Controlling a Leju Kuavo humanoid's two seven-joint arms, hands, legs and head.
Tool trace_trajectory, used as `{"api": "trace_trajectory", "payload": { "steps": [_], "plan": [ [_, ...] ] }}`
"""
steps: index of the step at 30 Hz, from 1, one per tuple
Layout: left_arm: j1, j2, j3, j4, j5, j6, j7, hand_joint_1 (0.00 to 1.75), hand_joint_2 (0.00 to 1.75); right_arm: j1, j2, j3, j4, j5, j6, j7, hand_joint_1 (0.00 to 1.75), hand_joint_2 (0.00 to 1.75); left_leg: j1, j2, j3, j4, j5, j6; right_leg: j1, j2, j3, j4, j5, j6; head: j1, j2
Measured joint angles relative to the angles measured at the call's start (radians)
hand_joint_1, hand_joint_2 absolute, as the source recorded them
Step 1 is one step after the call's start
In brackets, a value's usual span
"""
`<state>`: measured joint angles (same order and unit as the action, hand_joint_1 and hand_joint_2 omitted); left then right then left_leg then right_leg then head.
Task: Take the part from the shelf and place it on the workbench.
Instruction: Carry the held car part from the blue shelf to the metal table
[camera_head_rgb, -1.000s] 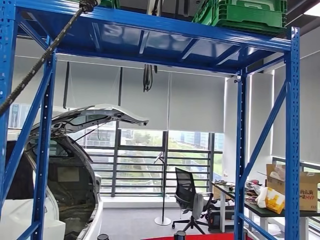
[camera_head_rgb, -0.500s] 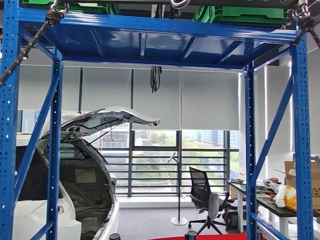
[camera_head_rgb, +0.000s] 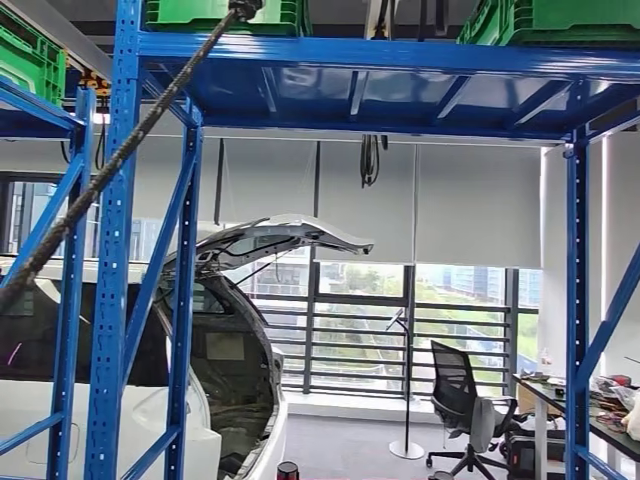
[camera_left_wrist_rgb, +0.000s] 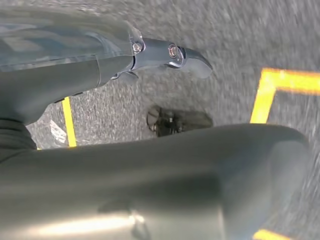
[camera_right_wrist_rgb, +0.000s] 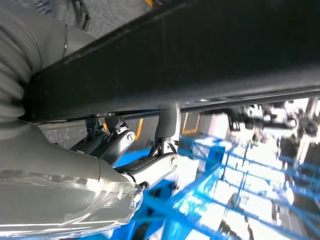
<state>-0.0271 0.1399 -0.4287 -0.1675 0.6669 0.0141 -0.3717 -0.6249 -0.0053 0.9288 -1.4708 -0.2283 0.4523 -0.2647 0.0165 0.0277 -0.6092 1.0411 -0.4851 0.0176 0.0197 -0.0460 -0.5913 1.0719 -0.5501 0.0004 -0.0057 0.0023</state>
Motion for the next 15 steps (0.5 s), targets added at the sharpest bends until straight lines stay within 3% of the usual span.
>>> {"api": "trace_trajectory", "payload": {
  "steps": [1, 3, 4, 5, 7, 9, 11, 13, 15],
  "plan": [
    [-0.001, 0.005, 0.003, 0.000, 0.006, 0.000, 0.005, 0.00, 1.75, -0.008, -0.002, 0.004, -0.001, 0.001, 0.000, -0.002, 1.75, 1.75, 0.001, -0.009, -0.001, 0.000, 0.002, 0.003, -0.004, 0.018, -0.019, 0.050, -0.032, 0.006, 0.000, 0.000],
    [-0.003, 0.013, 0.009, 0.000, 0.015, 0.000, 0.013, 0.00, 1.75, -0.016, -0.008, 0.011, -0.001, 0.005, -0.002, -0.006, 1.75, 1.75, 0.001, -0.028, -0.003, 0.000, 0.005, 0.007, -0.009, 0.033, -0.070, 0.175, -0.089, 0.011, 0.000, 0.000],
    [-0.002, 0.017, 0.012, 0.000, 0.018, 0.002, 0.016, 0.00, 1.75, -0.018, -0.011, 0.014, -0.001, 0.009, -0.003, -0.009, 1.75, 1.75, 0.000, -0.038, -0.003, 0.000, 0.005, 0.008, -0.011, 0.035, -0.087, 0.215, -0.098, 0.011, 0.000, 0.000],
    [-0.001, 0.020, 0.016, 0.000, 0.022, 0.006, 0.019, 0.00, 1.75, -0.019, -0.015, 0.017, -0.001, 0.014, -0.006, -0.012, 1.75, 1.75, -0.001, -0.048, -0.003, 0.000, 0.006, 0.008, -0.011, 0.036, -0.088, 0.221, -0.088, 0.009, 0.000, 0.000],
    [0.000, 0.025, 0.021, 0.001, 0.030, 0.017, 0.024, 0.00, 1.75, -0.027, -0.020, 0.021, -0.002, 0.022, -0.011, -0.020, 1.75, 1.75, -0.003, -0.070, -0.002, -0.001, 0.008, 0.009, -0.009, 0.051, -0.044, 0.125, -0.021, -0.005, 0.000, 0.000],
    [-0.001, 0.027, 0.025, 0.001, 0.035, 0.025, 0.026, 0.00, 1.75, -0.037, -0.024, 0.023, -0.003, 0.029, -0.015, -0.030, 1.75, 1.75, -0.001, -0.089, -0.004, -0.002, 0.013, 0.005, -0.005, 0.086, 0.012, 0.002, 0.035, -0.021, 0.000, 0.000],
    [-0.002, 0.028, 0.029, 0.001, 0.037, 0.030, 0.027, 0.00, 1.75, -0.042, -0.027, 0.025, -0.004, 0.039, -0.018, -0.039, 1.75, 1.75, 0.007, -0.105, -0.009, -0.005, 0.020, -0.005, 0.000, 0.105, 0.031, -0.042, 0.048, -0.027, 0.001, 0.000],
    [0.000, 0.032, 0.030, 0.002, 0.040, 0.033, 0.027, 0.00, 1.75, -0.044, -0.027, 0.026, -0.006, 0.048, -0.020, -0.045, 1.75, 1.75, 0.011, -0.119, -0.013, -0.011, 0.025, -0.016, 0.001, 0.091, 0.038, -0.063, 0.055, -0.031, 0.001, 0.000],
    [0.001, 0.036, 0.031, 0.004, 0.043, 0.035, 0.027, 0.00, 1.75, -0.047, -0.024, 0.028, -0.009, 0.052, -0.023, -0.050, 1.75, 1.75, 0.007, -0.098, -0.028, 0.011, 0.001, -0.024, -0.005, 0.070, 0.049, -0.097, 0.065, -0.037, 0.000, 0.000]
  ]
}}
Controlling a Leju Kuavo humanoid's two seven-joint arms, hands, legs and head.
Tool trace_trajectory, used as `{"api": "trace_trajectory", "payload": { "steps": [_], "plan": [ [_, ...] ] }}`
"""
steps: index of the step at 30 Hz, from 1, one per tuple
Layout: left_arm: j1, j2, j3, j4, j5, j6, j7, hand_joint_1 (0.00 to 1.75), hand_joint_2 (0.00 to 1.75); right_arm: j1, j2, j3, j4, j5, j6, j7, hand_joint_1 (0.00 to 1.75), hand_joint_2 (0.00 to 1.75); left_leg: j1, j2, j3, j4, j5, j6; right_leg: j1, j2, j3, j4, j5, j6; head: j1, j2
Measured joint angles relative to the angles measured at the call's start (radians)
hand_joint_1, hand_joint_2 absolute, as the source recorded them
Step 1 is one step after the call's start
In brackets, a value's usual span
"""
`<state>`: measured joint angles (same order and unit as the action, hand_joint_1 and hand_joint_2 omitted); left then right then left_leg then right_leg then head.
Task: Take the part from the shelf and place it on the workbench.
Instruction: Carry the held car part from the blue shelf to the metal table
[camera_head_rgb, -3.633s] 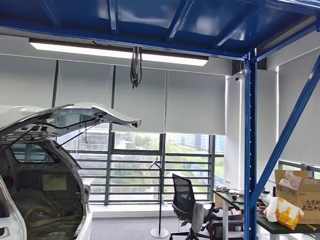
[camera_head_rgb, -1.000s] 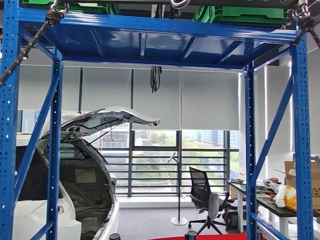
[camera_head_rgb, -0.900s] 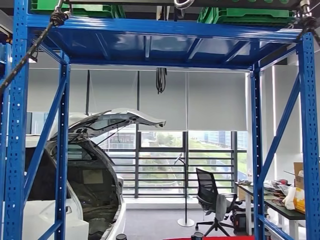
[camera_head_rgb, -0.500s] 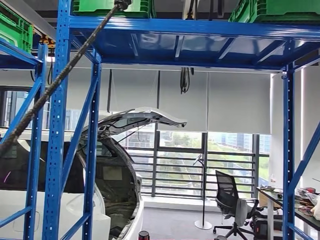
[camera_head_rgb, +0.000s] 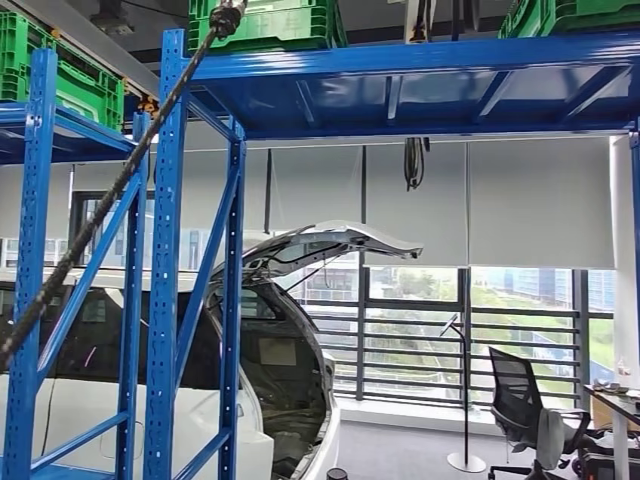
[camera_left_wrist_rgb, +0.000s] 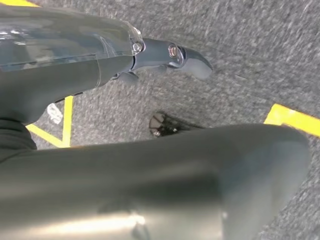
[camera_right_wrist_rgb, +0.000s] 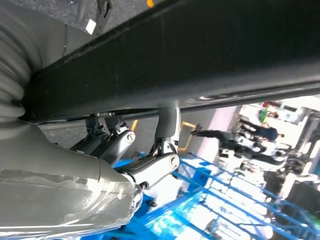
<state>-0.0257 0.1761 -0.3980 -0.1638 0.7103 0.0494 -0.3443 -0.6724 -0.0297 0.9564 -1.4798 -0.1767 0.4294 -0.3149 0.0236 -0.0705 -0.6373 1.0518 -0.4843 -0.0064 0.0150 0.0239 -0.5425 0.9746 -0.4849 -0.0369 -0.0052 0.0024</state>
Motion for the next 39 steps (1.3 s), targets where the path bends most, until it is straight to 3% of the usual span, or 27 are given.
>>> {"api": "trace_trajectory", "payload": {
  "steps": [3, 5, 6, 8, 10, 13, 15, 16, 18, 19, 20, 21, 22, 24, 26, 27, 29, 31, 33, 35, 36, 37, 39],
  "plan": [
    [-0.004, 0.010, 0.002, 0.001, 0.002, 0.009, 0.003, 0.00, 1.75, 0.011, 0.001, 0.002, -0.001, 0.010, -0.008, -0.013, 1.75, 1.75, -0.002, 0.047, -0.067, 0.156, -0.087, -0.010, -0.001, -0.034, 0.001, -0.014, 0.007, -0.002, 0.001, 0.000],
    [-0.003, 0.014, 0.003, 0.001, 0.002, 0.016, 0.006, 0.00, 1.75, 0.029, 0.000, 0.006, -0.001, 0.024, -0.012, -0.023, 1.75, 1.75, 0.001, 0.057, -0.087, 0.215, -0.098, -0.019, -0.001, -0.056, -0.003, -0.010, 0.005, 0.000, 0.001, 0.000],
    [-0.002, 0.015, 0.003, 0.001, 0.002, 0.019, 0.008, 0.00, 1.75, 0.036, -0.001, 0.009, -0.001, 0.031, -0.013, -0.029, 1.75, 1.75, 0.004, 0.062, -0.071, 0.191, -0.077, -0.024, -0.002, -0.065, -0.005, -0.005, 0.003, 0.002, 0.001, 0.000],
    [-0.001, 0.020, 0.003, 0.001, 0.002, 0.023, 0.009, 0.00, 1.75, 0.044, -0.001, 0.010, -0.001, 0.040, -0.014, -0.040, 1.75, 1.75, 0.007, 0.091, -0.005, 0.073, -0.024, -0.033, -0.004, -0.081, -0.012, 0.012, -0.007, 0.013, 0.001, 0.000],
    [-0.004, 0.023, 0.003, 0.001, 0.002, 0.026, 0.008, 0.00, 1.75, 0.047, -0.002, 0.011, -0.001, 0.047, -0.014, -0.047, 1.75, 1.75, 0.003, 0.113, 0.035, -0.007, -0.001, -0.025, -0.001, -0.093, -0.020, 0.033, -0.018, 0.025, 0.001, 0.000],
    [-0.003, 0.026, 0.003, 0.001, 0.002, 0.028, 0.007, 0.00, 1.75, 0.049, -0.006, 0.011, -0.003, 0.055, -0.010, -0.053, 1.75, 1.75, -0.002, 0.099, 0.032, -0.013, -0.001, -0.001, 0.000, -0.107, -0.024, 0.042, -0.024, 0.035, 0.000, 0.000],
    [-0.003, 0.027, 0.003, 0.002, 0.002, 0.030, 0.007, 0.00, 1.75, 0.048, -0.008, 0.011, -0.004, 0.058, -0.008, -0.054, 1.75, 1.75, 0.000, 0.086, 0.029, -0.015, 0.005, 0.010, -0.006, -0.083, -0.032, 0.068, -0.050, 0.044, 0.000, 0.000],
    [-0.005, 0.028, 0.003, 0.002, 0.002, 0.031, 0.007, 0.00, 1.75, 0.047, -0.010, 0.011, -0.004, 0.058, -0.006, -0.054, 1.75, 1.75, 0.002, 0.080, 0.027, -0.016, 0.008, 0.014, -0.009, -0.064, -0.048, 0.107, -0.077, 0.049, 0.000, 0.000],
    [-0.010, 0.030, 0.003, 0.002, 0.003, 0.032, 0.006, 0.00, 1.75, 0.048, -0.016, 0.011, -0.005, 0.060, -0.003, -0.055, 1.75, 1.75, 0.002, 0.064, 0.024, -0.016, 0.011, 0.021, -0.013, -0.038, -0.100, 0.234, -0.145, 0.054, 0.000, 0.000],
    [-0.011, 0.030, 0.002, 0.002, 0.003, 0.032, 0.006, 0.00, 1.75, 0.049, -0.020, 0.011, -0.005, 0.061, -0.001, -0.055, 1.75, 1.75, 0.001, 0.055, 0.022, -0.015, 0.012, 0.022, -0.013, -0.035, -0.124, 0.292, -0.165, 0.054, 0.000, 0.000],
    [-0.010, 0.030, 0.002, 0.002, 0.003, 0.032, 0.005, 0.00, 1.75, 0.049, -0.022, 0.011, -0.005, 0.062, 0.000, -0.055, 1.75, 1.75, -0.001, 0.046, 0.022, -0.015, 0.013, 0.023, -0.013, -0.034, -0.136, 0.321, -0.168, 0.053, 0.000, 0.000],
    [-0.010, 0.030, 0.002, 0.002, 0.003, 0.032, 0.004, 0.00, 1.75, 0.049, -0.024, 0.011, -0.006, 0.063, 0.000, -0.055, 1.75, 1.75, -0.002, 0.037, 0.022, -0.015, 0.013, 0.024, -0.013, -0.032, -0.130, 0.311, -0.151, 0.050, 0.000, 0.000],
    [-0.009, 0.030, 0.002, 0.002, 0.003, 0.032, 0.004, 0.00, 1.75, 0.048, -0.025, 0.011, -0.006, 0.064, 0.001, -0.055, 1.75, 1.75, -0.003, 0.027, 0.022, -0.015, 0.014, 0.024, -0.013, -0.025, -0.107, 0.264, -0.119, 0.044, 0.000, 0.000],
    [-0.011, 0.028, 0.002, 0.002, 0.003, 0.032, 0.002, 0.00, 1.75, 0.042, -0.025, 0.010, -0.010, 0.064, 0.001, -0.055, 1.75, 1.75, -0.004, 0.008, 0.022, -0.015, 0.017, 0.022, -0.011, 0.015, -0.044, 0.130, -0.051, 0.028, 0.000, 0.000],
    [-0.013, 0.026, 0.002, 0.002, 0.004, 0.032, 0.001, 0.00, 1.75, 0.036, -0.027, 0.008, -0.016, 0.063, 0.002, -0.054, 1.75, 1.75, 0.001, -0.010, 0.016, -0.016, 0.023, 0.014, -0.008, 0.046, -0.012, 0.058, -0.024, 0.019, 0.001, 0.000],
    [-0.013, 0.024, 0.002, 0.002, 0.004, 0.032, 0.000, 0.00, 1.75, 0.033, -0.028, 0.007, -0.019, 0.063, 0.002, -0.052, 1.75, 1.75, 0.003, -0.019, 0.013, -0.017, 0.026, 0.008, -0.006, 0.045, -0.010, 0.052, -0.025, 0.018, 0.001, 0.000],
    [-0.008, 0.024, 0.001, 0.002, 0.006, 0.030, -0.002, 0.00, 1.75, 0.024, -0.028, 0.005, -0.028, 0.062, 0.004, -0.047, 1.75, 1.75, 0.004, -0.026, 0.006, -0.020, 0.029, -0.004, -0.007, 0.024, -0.005, 0.033, -0.019, 0.015, 0.001, 0.000],
    [-0.007, 0.023, 0.001, 0.002, 0.008, 0.027, -0.008, 0.00, 1.75, 0.013, -0.026, 0.002, -0.038, 0.059, 0.007, -0.041, 1.75, 1.75, 0.000, 0.003, -0.015, 0.019, -0.005, -0.011, -0.012, -0.001, 0.001, 0.008, -0.010, 0.010, 0.001, 0.000],
    [-0.013, 0.022, 0.000, 0.002, 0.011, 0.024, -0.014, 0.00, 1.75, 0.007, -0.027, -0.001, -0.042, 0.056, 0.010, -0.035, 1.75, 1.75, 0.000, 0.041, -0.063, 0.130, -0.069, -0.015, -0.012, -0.025, 0.000, 0.002, -0.006, 0.008, 0.002, 0.000],
    [-0.016, 0.022, 0.000, 0.002, 0.013, 0.020, -0.019, 0.00, 1.75, 0.006, -0.029, -0.003, -0.042, 0.054, 0.011, -0.030, 1.75, 1.75, 0.002, 0.055, -0.097, 0.223, -0.099, -0.022, -0.011, -0.050, -0.003, 0.004, -0.006, 0.008, 0.002, 0.000],
    [-0.015, 0.021, 0.000, 0.002, 0.014, 0.019, -0.020, 0.00, 1.75, 0.005, -0.030, -0.004, -0.042, 0.054, 0.012, -0.028, 1.75, 1.75, 0.004, 0.059, -0.092, 0.223, -0.089, -0.026, -0.011, -0.061, -0.004, 0.005, -0.007, 0.009, 0.001, 0.000],
    [-0.014, 0.021, 0.000, 0.002, 0.014, 0.019, -0.022, 0.00, 1.75, 0.002, -0.031, -0.005, -0.042, 0.053, 0.012, -0.028, 1.75, 1.75, 0.006, 0.066, -0.068, 0.184, -0.063, -0.029, -0.011, -0.071, -0.004, 0.008, -0.009, 0.012, 0.001, 0.000],
    [-0.015, 0.021, 0.000, 0.002, 0.016, 0.018, -0.026, 0.00, 1.75, -0.005, -0.031, -0.009, -0.043, 0.052, 0.011, -0.026, 1.75, 1.75, 0.004, 0.096, 0.000, 0.060, -0.007, -0.032, -0.010, -0.086, -0.006, 0.019, -0.016, 0.022, 0.001, 0.000]
  ]
}}
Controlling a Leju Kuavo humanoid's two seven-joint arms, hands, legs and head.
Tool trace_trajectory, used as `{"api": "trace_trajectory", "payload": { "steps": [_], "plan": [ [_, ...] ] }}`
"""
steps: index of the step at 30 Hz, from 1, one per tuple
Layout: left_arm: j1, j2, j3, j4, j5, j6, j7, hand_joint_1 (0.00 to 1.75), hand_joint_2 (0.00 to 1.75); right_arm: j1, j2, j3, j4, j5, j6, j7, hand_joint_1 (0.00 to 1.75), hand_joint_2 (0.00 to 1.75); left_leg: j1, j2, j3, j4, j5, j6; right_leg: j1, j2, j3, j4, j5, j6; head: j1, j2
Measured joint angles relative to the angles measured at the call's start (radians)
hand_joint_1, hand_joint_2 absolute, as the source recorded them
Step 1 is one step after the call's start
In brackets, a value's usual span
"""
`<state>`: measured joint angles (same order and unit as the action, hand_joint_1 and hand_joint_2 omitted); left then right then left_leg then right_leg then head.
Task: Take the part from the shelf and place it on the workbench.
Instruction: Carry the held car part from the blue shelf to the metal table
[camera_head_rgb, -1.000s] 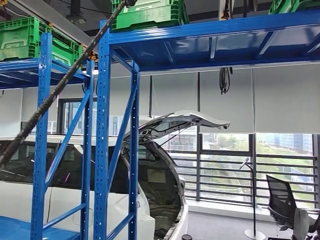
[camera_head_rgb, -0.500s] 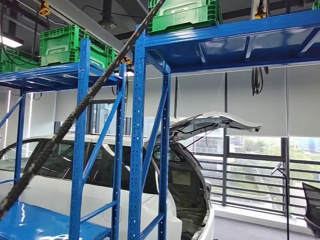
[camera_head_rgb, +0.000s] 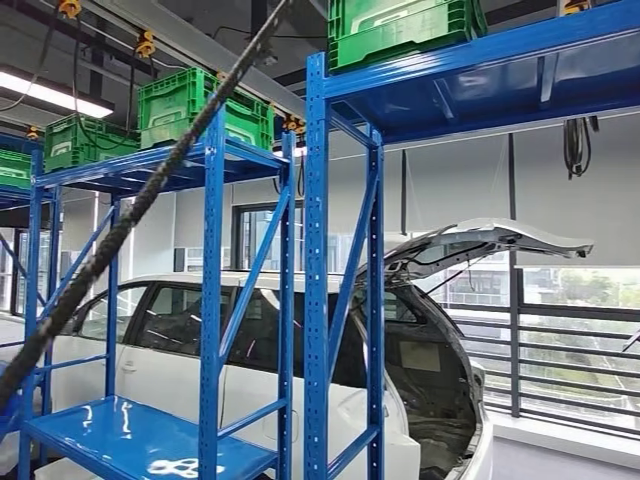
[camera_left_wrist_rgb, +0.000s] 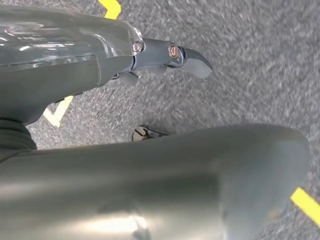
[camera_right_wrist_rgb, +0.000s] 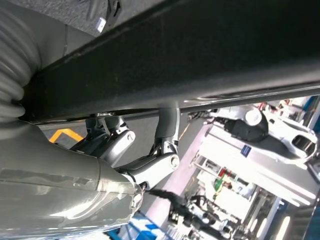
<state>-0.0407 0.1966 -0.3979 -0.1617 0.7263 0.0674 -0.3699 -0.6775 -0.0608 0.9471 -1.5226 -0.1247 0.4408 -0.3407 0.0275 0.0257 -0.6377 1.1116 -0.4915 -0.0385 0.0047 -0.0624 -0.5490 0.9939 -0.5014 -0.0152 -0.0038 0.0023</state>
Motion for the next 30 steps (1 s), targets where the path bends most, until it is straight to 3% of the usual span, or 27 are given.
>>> {"api": "trace_trajectory", "payload": {
  "steps": [2, 5, 7, 9, 10, 11, 12, 13, 14, 16, 18, 20, 22, 23, 24, 26, 27, 28, 30],
  "plan": [
    [-0.004, -0.001, 0.000, 0.000, 0.002, -0.001, -0.003, 0.00, 1.75, -0.004, -0.001, -0.008, -0.001, -0.001, -0.002, 0.003, 1.75, 1.75, -0.006, 0.023, 0.032, -0.069, 0.015, 0.012, 0.004, -0.014, -0.006, 0.014, -0.007, 0.011, 0.000, 0.000],
    [0.000, -0.004, 0.000, 0.000, 0.003, -0.003, -0.004, 0.00, 1.75, -0.005, -0.004, -0.018, 0.000, -0.002, -0.008, 0.005, 1.75, 1.75, -0.009, 0.008, 0.027, -0.073, 0.012, 0.035, 0.005, -0.030, -0.009, 0.022, -0.014, 0.021, -0.001, 0.000],
    [0.002, -0.004, 0.000, 0.000, 0.004, -0.002, -0.004, 0.00, 1.75, -0.005, -0.005, -0.030, 0.003, -0.002, -0.015, 0.005, 1.75, 1.75, -0.006, -0.007, 0.025, -0.075, 0.017, 0.046, 0.000, -0.003, -0.023, 0.062, -0.047, 0.029, -0.001, 0.000],
    [-0.001, -0.004, 0.000, 0.000, 0.004, -0.002, -0.004, 0.00, 1.75, -0.004, -0.010, -0.049, 0.012, -0.002, -0.023, 0.004, 1.75, 1.75, -0.005, -0.023, 0.023, -0.075, 0.020, 0.054, -0.004, 0.038, -0.071, 0.177, -0.113, 0.035, -0.001, 0.000],
    [-0.003, -0.004, 0.000, 0.000, 0.005, -0.002, -0.005, 0.00, 1.75, -0.002, -0.013, -0.058, 0.020, -0.002, -0.028, 0.004, 1.75, 1.75, -0.007, -0.033, 0.022, -0.075, 0.021, 0.056, -0.004, 0.048, -0.100, 0.245, -0.141, 0.036, -0.001, 0.000],
    [-0.003, -0.004, 0.000, 0.000, 0.005, -0.004, -0.007, 0.00, 1.75, 0.000, -0.016, -0.067, 0.030, 0.000, -0.033, 0.003, 1.75, 1.75, -0.009, -0.043, 0.021, -0.075, 0.022, 0.058, -0.004, 0.052, -0.122, 0.291, -0.154, 0.034, -0.001, 0.000],
    [-0.003, -0.004, 0.000, 0.000, 0.006, -0.005, -0.009, 0.00, 1.75, 0.001, -0.018, -0.078, 0.043, 0.003, -0.037, 0.002, 1.75, 1.75, -0.011, -0.053, 0.021, -0.075, 0.023, 0.060, -0.003, 0.055, -0.127, 0.303, -0.147, 0.031, -0.001, 0.000],
    [-0.003, -0.004, -0.001, 0.000, 0.006, -0.006, -0.011, 0.00, 1.75, 0.002, -0.019, -0.091, 0.055, 0.007, -0.042, 0.001, 1.75, 1.75, -0.014, -0.063, 0.021, -0.075, 0.024, 0.061, -0.002, 0.059, -0.115, 0.275, -0.121, 0.025, -0.001, 0.000],
    [-0.003, -0.004, -0.001, 0.000, 0.006, -0.007, -0.013, 0.00, 1.75, 0.002, -0.020, -0.107, 0.069, 0.012, -0.046, -0.002, 1.75, 1.75, -0.016, -0.074, 0.021, -0.075, 0.025, 0.063, -0.001, 0.069, -0.087, 0.215, -0.083, 0.016, -0.001, 0.000],
    [-0.005, -0.007, -0.002, 0.000, 0.007, -0.007, -0.017, 0.00, 1.75, 0.001, -0.023, -0.144, 0.097, 0.018, -0.052, -0.009, 1.75, 1.75, -0.017, -0.094, 0.019, -0.075, 0.029, 0.062, 0.003, 0.109, -0.031, 0.089, -0.022, -0.005, 0.000, 0.000],
    [-0.006, -0.009, -0.003, 0.000, 0.007, -0.008, -0.020, 0.00, 1.75, 0.000, -0.028, -0.183, 0.133, 0.023, -0.056, -0.018, 1.75, 1.75, -0.011, -0.112, 0.012, -0.076, 0.036, 0.054, 0.008, 0.130, -0.010, 0.038, -0.004, -0.016, 0.000, 0.000],
    [-0.002, -0.009, -0.005, 0.000, 0.009, -0.008, -0.021, 0.00, 1.75, -0.002, -0.031, -0.219, 0.169, 0.032, -0.060, -0.027, 1.75, 1.75, -0.008, -0.124, 0.006, -0.080, 0.041, 0.043, 0.008, 0.112, -0.004, 0.020, 0.002, -0.016, 0.001, 0.000],
    [0.000, -0.010, -0.009, 0.001, 0.008, -0.011, -0.020, 0.00, 1.75, -0.004, -0.033, -0.252, 0.204, 0.040, -0.066, -0.036, 1.75, 1.75, -0.011, -0.095, -0.009, -0.058, 0.019, 0.035, 0.002, 0.089, 0.005, -0.008, 0.009, -0.018, 0.001, 0.000],
    [-0.001, -0.010, -0.011, 0.001, 0.007, -0.013, -0.020, 0.00, 1.75, -0.005, -0.035, -0.269, 0.223, 0.043, -0.069, -0.041, 1.75, 1.75, -0.010, -0.072, -0.026, -0.020, -0.007, 0.032, -0.001, 0.077, 0.007, -0.018, 0.012, -0.017, 0.001, 0.000],
    [-0.004, -0.010, -0.013, 0.001, 0.007, -0.014, -0.020, 0.00, 1.75, -0.005, -0.038, -0.287, 0.243, 0.047, -0.071, -0.046, 1.75, 1.75, -0.009, -0.053, -0.051, 0.035, -0.038, 0.028, 0.000, 0.065, 0.007, -0.019, 0.014, -0.018, 0.001, 0.000],
    [-0.006, -0.010, -0.015, 0.001, 0.007, -0.015, -0.020, 0.00, 1.75, -0.004, -0.043, -0.317, 0.281, 0.055, -0.073, -0.052, 1.75, 1.75, -0.004, -0.040, -0.098, 0.145, -0.080, 0.017, -0.001, 0.042, 0.004, -0.017, 0.014, -0.017, 0.002, 0.000],
    [-0.006, -0.010, -0.017, 0.001, 0.007, -0.015, -0.020, 0.00, 1.75, -0.004, -0.044, -0.331, 0.296, 0.059, -0.074, -0.055, 1.75, 1.75, -0.001, -0.037, -0.104, 0.165, -0.079, 0.012, -0.001, 0.032, 0.003, -0.016, 0.013, -0.016, 0.002, 0.000],
    [-0.004, -0.010, -0.018, 0.001, 0.007, -0.015, -0.020, 0.00, 1.75, -0.004, -0.045, -0.343, 0.308, 0.062, -0.074, -0.057, 1.75, 1.75, 0.001, -0.033, -0.092, 0.147, -0.060, 0.007, -0.002, 0.022, 0.002, -0.013, 0.011, -0.013, 0.002, 0.000],
    [-0.005, -0.009, -0.020, 0.001, 0.006, -0.016, -0.020, 0.00, 1.75, -0.011, -0.045, -0.368, 0.323, 0.067, -0.074, -0.058, 1.75, 1.75, 0.002, -0.009, -0.032, 0.033, 0.000, 0.002, -0.003, 0.006, 0.001, -0.004, 0.003, -0.003, 0.002, 0.000]
  ]
}}
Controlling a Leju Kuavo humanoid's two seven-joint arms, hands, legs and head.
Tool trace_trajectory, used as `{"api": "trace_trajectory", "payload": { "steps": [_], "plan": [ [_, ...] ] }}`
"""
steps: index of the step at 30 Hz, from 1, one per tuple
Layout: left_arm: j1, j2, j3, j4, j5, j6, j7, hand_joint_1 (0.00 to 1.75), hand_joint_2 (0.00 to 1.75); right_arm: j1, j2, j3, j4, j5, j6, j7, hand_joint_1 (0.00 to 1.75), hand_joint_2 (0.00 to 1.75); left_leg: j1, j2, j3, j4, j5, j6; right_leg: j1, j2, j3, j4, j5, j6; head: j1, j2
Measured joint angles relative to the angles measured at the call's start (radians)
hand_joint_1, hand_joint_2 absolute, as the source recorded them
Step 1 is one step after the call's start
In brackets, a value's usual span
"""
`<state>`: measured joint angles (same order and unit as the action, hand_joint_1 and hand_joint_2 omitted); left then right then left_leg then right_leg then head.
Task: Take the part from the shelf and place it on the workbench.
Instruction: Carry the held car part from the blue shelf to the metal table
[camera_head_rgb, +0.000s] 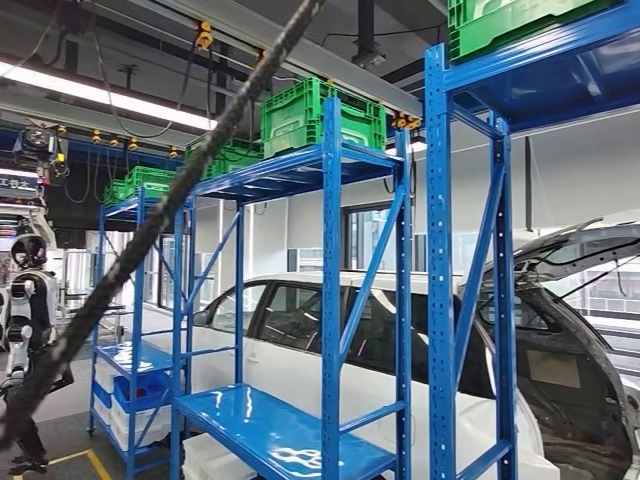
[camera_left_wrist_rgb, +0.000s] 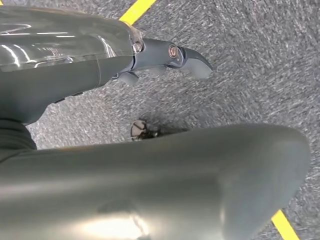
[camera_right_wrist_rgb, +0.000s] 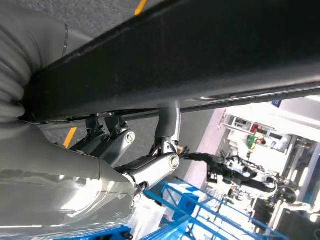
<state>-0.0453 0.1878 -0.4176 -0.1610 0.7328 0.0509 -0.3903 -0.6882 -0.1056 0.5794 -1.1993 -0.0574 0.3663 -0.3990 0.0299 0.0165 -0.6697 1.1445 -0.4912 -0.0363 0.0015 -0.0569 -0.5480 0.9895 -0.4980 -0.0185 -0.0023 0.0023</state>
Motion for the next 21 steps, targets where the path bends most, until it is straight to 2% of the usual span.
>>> {"api": "trace_trajectory", "payload": {
  "steps": [1, 3, 5, 6, 8, 10, 11, 12, 13, 14, 15, 16, 17, 18, 19, 21],
  "plan": [
    [-0.001, 0.001, -0.001, 0.000, 0.000, -0.001, 0.000, 0.00, 1.75, -0.006, 0.000, -0.012, 0.005, 0.002, 0.000, 0.000, 1.75, 1.75, -0.004, 0.019, 0.026, -0.053, 0.020, 0.002, 0.002, -0.007, -0.003, 0.008, -0.005, 0.006, 0.000, 0.000],
    [-0.006, 0.002, -0.005, 0.000, 0.000, -0.001, 0.000, 0.00, 1.75, -0.021, 0.000, -0.030, 0.012, 0.003, 0.001, 0.002, 1.75, 1.75, -0.012, 0.043, 0.041, -0.099, 0.024, 0.017, 0.007, -0.022, -0.012, 0.021, -0.012, 0.016, 0.000, 0.000],
    [-0.006, 0.002, -0.011, 0.000, -0.002, -0.002, 0.000, 0.00, 1.75, -0.033, 0.000, -0.043, 0.019, 0.004, 0.006, 0.006, 1.75, 1.75, -0.015, 0.032, 0.034, -0.101, 0.023, 0.034, 0.009, -0.037, -0.017, 0.025, -0.014, 0.023, 0.000, 0.000],
    [-0.005, 0.002, -0.014, 0.000, -0.003, -0.003, 0.000, 0.00, 1.75, -0.040, 0.002, -0.050, 0.024, 0.004, 0.011, 0.010, 1.75, 1.75, -0.015, 0.023, 0.033, -0.102, 0.025, 0.038, 0.007, -0.035, -0.018, 0.030, -0.020, 0.027, 0.000, 0.000],
    [-0.005, 0.002, -0.021, 0.000, -0.003, -0.006, -0.001, 0.00, 1.75, -0.059, 0.006, -0.068, 0.032, 0.005, 0.023, 0.018, 1.75, 1.75, -0.011, 0.004, 0.032, -0.104, 0.030, 0.048, 0.000, 0.001, -0.036, 0.080, -0.058, 0.035, 0.000, 0.000],
    [-0.010, 0.002, -0.025, 0.000, -0.003, -0.010, -0.002, 0.00, 1.75, -0.077, 0.010, -0.084, 0.039, 0.005, 0.033, 0.026, 1.75, 1.75, -0.010, -0.015, 0.031, -0.104, 0.032, 0.055, -0.003, 0.040, -0.089, 0.202, -0.120, 0.040, 0.000, 0.000],
    [-0.012, 0.002, -0.027, 0.000, -0.003, -0.010, -0.002, 0.00, 1.75, -0.082, 0.012, -0.088, 0.041, 0.005, 0.038, 0.029, 1.75, 1.75, -0.010, -0.026, 0.032, -0.104, 0.032, 0.056, -0.003, 0.046, -0.120, 0.266, -0.142, 0.040, 0.000, 0.000],
    [-0.012, 0.001, -0.030, 0.000, -0.003, -0.011, -0.002, 0.00, 1.75, -0.086, 0.015, -0.090, 0.044, 0.005, 0.044, 0.033, 1.75, 1.75, -0.011, -0.036, 0.032, -0.104, 0.033, 0.057, -0.003, 0.048, -0.141, 0.305, -0.147, 0.039, 0.000, 0.000],
    [-0.012, 0.001, -0.033, 0.000, -0.003, -0.012, -0.001, 0.00, 1.75, -0.089, 0.019, -0.091, 0.044, 0.004, 0.049, 0.038, 1.75, 1.75, -0.012, -0.047, 0.033, -0.104, 0.033, 0.057, -0.003, 0.050, -0.145, 0.306, -0.133, 0.037, 0.000, 0.000],
    [-0.011, 0.001, -0.036, 0.000, -0.003, -0.013, -0.001, 0.00, 1.75, -0.093, 0.023, -0.091, 0.042, 0.002, 0.055, 0.042, 1.75, 1.75, -0.013, -0.057, 0.034, -0.103, 0.033, 0.057, -0.003, 0.053, -0.136, 0.278, -0.104, 0.034, 0.000, 0.000],
    [-0.011, 0.000, -0.039, 0.000, -0.002, -0.014, -0.001, 0.00, 1.75, -0.098, 0.029, -0.091, 0.036, -0.002, 0.063, 0.047, 1.75, 1.75, -0.013, -0.066, 0.035, -0.103, 0.033, 0.057, -0.003, 0.065, -0.111, 0.214, -0.062, 0.029, 0.000, 0.000],
    [-0.012, -0.002, -0.041, 0.000, -0.001, -0.015, -0.001, 0.00, 1.75, -0.104, 0.033, -0.090, 0.027, -0.009, 0.069, 0.051, 1.75, 1.75, -0.014, -0.075, 0.035, -0.103, 0.034, 0.056, -0.004, 0.087, -0.084, 0.151, -0.028, 0.023, 0.000, 0.000],
    [-0.013, -0.004, -0.042, 0.000, 0.000, -0.017, 0.000, 0.00, 1.75, -0.109, 0.037, -0.090, 0.016, -0.017, 0.076, 0.056, 1.75, 1.75, -0.012, -0.084, 0.033, -0.102, 0.035, 0.054, -0.004, 0.106, -0.063, 0.101, -0.004, 0.020, 0.000, 0.000],
    [-0.014, -0.006, -0.042, 0.000, 0.001, -0.018, 0.000, 0.00, 1.75, -0.112, 0.040, -0.089, 0.004, -0.024, 0.084, 0.062, 1.75, 1.75, -0.010, -0.092, 0.031, -0.102, 0.037, 0.050, -0.004, 0.122, -0.049, 0.066, 0.010, 0.017, 0.000, 0.000],
    [-0.014, -0.008, -0.043, 0.000, 0.002, -0.019, 0.002, 0.00, 1.75, -0.112, 0.043, -0.086, -0.008, -0.030, 0.090, 0.068, 1.75, 1.75, -0.008, -0.100, 0.027, -0.102, 0.039, 0.045, -0.003, 0.128, -0.046, 0.058, 0.010, 0.016, 0.000, 0.000],
    [-0.009, -0.011, -0.045, 0.000, 0.004, -0.020, 0.006, 0.00, 1.75, -0.111, 0.050, -0.080, -0.029, -0.040, 0.100, 0.078, 1.75, 1.75, -0.005, -0.110, 0.020, -0.103, 0.042, 0.034, -0.003, 0.110, -0.044, 0.047, 0.009, 0.012, 0.000, 0.000]
  ]
}}
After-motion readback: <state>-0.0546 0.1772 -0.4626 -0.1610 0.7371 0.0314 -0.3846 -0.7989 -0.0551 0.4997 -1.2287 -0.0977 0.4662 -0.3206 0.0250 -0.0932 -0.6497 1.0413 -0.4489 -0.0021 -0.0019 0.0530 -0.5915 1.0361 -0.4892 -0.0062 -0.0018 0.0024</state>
